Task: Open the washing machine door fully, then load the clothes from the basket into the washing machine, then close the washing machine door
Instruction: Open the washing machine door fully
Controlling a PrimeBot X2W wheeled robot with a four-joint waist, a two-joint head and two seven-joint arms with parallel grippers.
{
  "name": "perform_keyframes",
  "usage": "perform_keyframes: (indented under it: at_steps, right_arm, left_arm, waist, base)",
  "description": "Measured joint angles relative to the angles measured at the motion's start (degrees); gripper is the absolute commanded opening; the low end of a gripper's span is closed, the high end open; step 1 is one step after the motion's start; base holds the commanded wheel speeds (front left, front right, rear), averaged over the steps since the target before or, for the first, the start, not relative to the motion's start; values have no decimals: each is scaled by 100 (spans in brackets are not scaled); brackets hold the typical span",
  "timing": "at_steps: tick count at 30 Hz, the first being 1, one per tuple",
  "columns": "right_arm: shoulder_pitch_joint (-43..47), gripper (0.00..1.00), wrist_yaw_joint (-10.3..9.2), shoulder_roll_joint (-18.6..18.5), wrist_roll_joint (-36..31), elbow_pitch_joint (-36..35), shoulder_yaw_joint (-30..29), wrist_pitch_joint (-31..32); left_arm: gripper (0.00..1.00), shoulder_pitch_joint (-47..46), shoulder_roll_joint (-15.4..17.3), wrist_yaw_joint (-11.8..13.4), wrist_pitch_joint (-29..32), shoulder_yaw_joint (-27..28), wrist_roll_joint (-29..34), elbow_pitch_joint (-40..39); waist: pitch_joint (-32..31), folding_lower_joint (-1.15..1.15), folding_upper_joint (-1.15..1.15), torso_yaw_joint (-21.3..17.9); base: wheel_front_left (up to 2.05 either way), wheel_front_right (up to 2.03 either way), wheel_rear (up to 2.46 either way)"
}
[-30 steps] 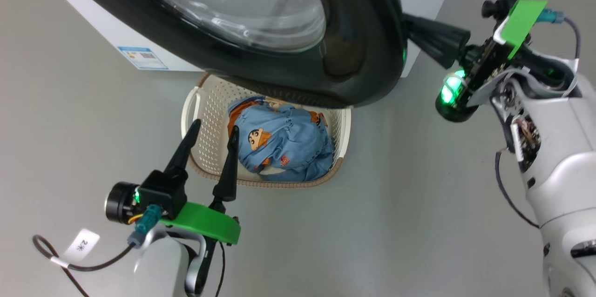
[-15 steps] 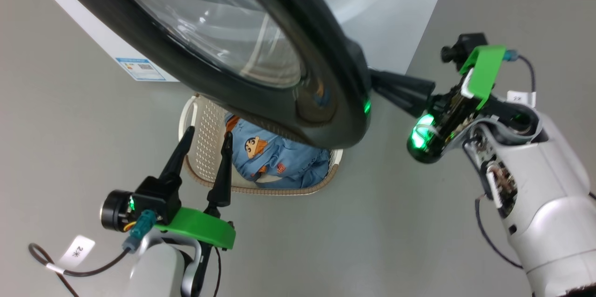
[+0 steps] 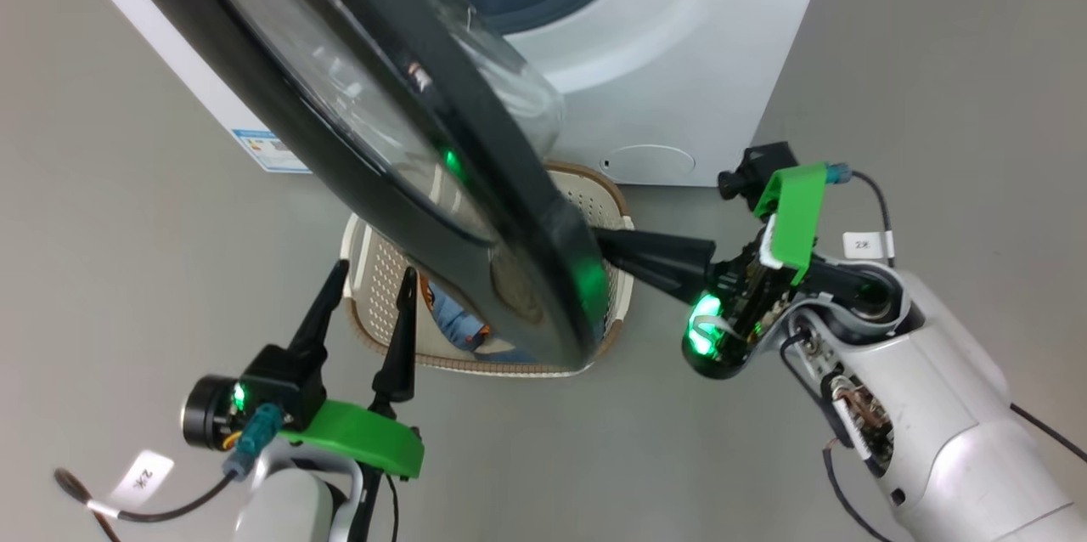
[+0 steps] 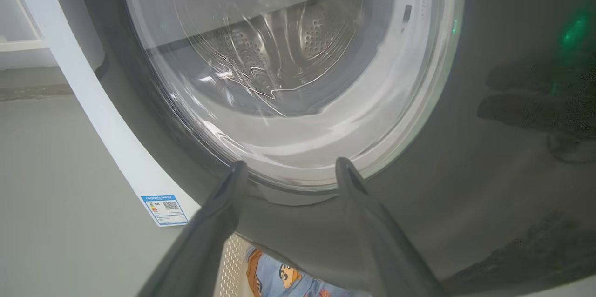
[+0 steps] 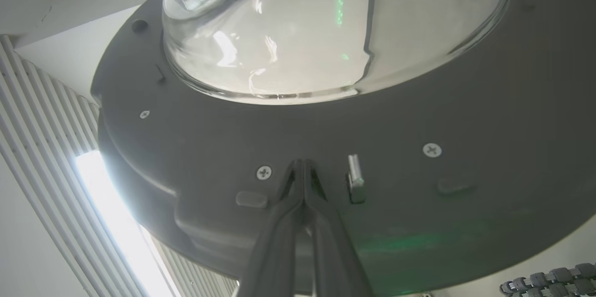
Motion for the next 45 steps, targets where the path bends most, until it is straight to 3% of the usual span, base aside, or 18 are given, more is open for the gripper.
perform_keyframes:
  at_steps: [28,45]
  right_arm:
    - [483,0,0,-123,1162,-515,1788,-695]
    - [564,0,0,-514,1638,-1032,2136,-1514]
  left_arm:
    - [100,260,1,-19,0,179,41,304]
    - [100,261,1,-18,0,227,43,343]
  waist:
    - [-573,0,0,216]
    - [-692,0,0,71]
  base:
    - [0,0,0]
    - [0,0,0]
